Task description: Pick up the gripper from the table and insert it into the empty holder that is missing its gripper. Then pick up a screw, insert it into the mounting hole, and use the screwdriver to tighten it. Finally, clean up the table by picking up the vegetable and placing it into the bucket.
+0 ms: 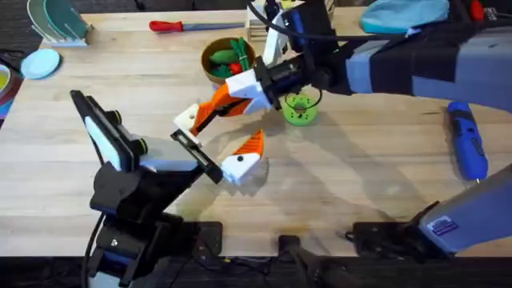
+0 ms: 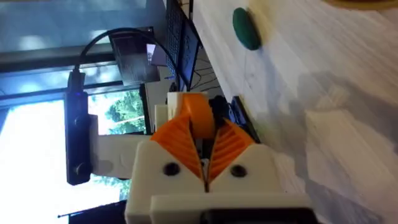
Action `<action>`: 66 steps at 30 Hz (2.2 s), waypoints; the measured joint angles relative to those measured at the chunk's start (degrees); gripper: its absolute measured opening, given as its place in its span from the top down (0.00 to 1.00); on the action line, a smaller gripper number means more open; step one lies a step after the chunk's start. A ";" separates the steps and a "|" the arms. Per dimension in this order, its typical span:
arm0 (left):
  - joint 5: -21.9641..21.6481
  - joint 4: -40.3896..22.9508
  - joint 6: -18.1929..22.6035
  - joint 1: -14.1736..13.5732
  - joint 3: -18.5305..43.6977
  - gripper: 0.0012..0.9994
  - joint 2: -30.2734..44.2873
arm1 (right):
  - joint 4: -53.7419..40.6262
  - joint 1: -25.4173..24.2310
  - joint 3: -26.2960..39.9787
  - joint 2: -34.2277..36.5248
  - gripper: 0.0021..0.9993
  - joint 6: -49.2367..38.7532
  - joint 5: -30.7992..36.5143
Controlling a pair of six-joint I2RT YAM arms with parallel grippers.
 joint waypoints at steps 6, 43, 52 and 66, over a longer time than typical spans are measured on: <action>-2.68 -0.09 -0.68 0.25 0.00 0.01 0.01 | 1.32 1.76 0.31 -0.04 0.99 2.75 3.40; 0.52 0.17 1.76 -0.95 0.02 0.01 -0.18 | -1.32 2.20 0.72 -0.02 0.22 2.80 3.39; 2.19 0.15 1.95 -0.95 0.02 0.01 -0.16 | 1.85 -0.84 0.70 -0.02 0.01 1.99 3.41; 18.36 -0.55 2.01 -0.95 0.00 0.01 -0.19 | -15.28 -7.77 0.46 -11.93 0.01 -16.97 22.69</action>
